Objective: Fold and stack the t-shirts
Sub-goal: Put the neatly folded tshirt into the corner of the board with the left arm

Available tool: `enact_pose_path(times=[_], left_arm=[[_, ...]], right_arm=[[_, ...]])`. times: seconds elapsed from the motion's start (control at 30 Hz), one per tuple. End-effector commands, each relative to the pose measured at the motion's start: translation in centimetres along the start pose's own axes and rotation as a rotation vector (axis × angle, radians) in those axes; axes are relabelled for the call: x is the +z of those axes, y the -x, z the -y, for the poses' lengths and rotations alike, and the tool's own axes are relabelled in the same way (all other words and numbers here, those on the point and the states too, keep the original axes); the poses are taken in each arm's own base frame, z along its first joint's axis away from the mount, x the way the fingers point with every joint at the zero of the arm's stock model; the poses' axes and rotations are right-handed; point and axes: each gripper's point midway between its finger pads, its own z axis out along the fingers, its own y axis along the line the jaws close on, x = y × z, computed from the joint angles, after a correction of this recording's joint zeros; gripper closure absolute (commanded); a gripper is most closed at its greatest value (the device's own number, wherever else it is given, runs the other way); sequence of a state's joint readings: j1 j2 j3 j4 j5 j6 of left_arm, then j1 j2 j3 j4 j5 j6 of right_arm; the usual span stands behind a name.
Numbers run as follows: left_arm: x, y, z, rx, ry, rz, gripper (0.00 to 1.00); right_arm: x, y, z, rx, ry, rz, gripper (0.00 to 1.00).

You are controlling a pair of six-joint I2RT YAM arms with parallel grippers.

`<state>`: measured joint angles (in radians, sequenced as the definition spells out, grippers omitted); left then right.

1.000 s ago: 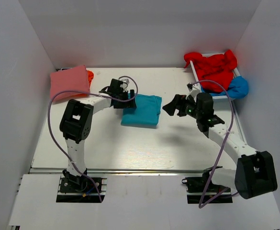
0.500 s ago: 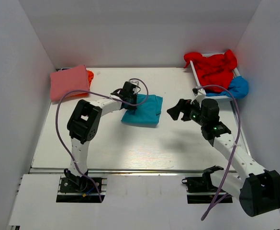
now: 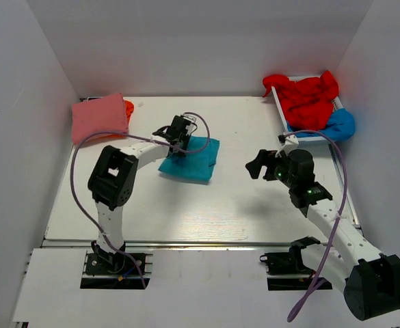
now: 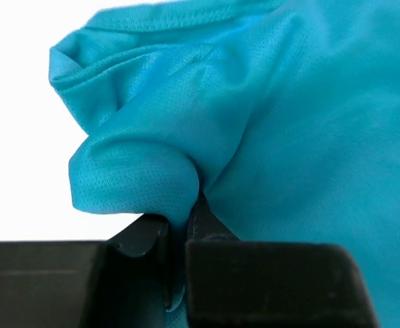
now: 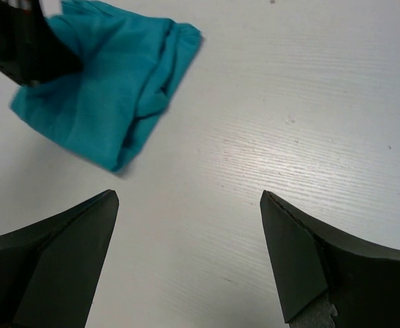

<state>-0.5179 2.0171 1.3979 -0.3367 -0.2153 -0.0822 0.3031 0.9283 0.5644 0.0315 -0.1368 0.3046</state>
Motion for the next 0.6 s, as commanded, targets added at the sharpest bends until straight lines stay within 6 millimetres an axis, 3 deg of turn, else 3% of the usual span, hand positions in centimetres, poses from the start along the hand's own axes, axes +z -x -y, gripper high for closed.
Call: enact_pose_path(times=[0.0,0.27,0.57], left_arm=[[-6.2,6.1,-4.5,0.081,0.127,0.198,1.00],[-10.2,10.2,-7.9,0.169,0.193,0.319,1.00],[-13.4,14.4,-14.7,0.259,0.329,0.417,1.00]], right_arm=[[0.2,-0.5,1.2,-0.024,-0.050,-0.003,0.10],[1.3,-2.0,2.3,-0.012,-0.093,-0.055,0.10],[1.2,-1.6,3.2,-0.016,-0.141,-0.036,0.10]])
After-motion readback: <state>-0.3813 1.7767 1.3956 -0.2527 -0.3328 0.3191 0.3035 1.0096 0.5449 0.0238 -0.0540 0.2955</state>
